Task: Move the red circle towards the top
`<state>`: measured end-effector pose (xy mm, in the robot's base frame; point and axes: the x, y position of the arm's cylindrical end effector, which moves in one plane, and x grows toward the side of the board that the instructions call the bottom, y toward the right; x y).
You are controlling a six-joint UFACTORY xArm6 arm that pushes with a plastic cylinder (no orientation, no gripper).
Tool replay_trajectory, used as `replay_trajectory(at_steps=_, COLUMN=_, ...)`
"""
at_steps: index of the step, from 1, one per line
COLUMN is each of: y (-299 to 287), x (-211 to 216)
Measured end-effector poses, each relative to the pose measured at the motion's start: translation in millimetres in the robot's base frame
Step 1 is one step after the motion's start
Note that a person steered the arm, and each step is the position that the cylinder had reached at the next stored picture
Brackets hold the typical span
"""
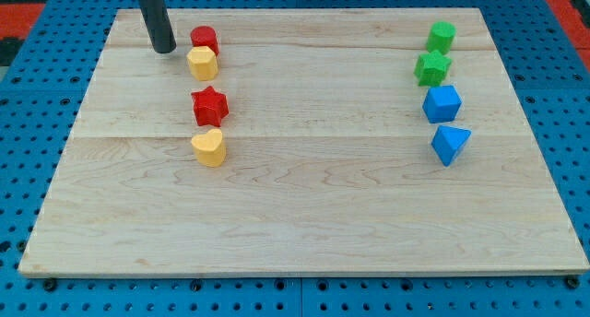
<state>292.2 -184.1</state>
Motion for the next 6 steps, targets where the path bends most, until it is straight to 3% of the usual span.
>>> replay_trajectory(at_steps=1, y=21, x=9)
replay_trajectory(at_steps=4, y=46, x=-36)
replay_trajectory(at_steps=5, y=28, x=-18)
replay_trajectory(at_steps=6, y=6, x=32)
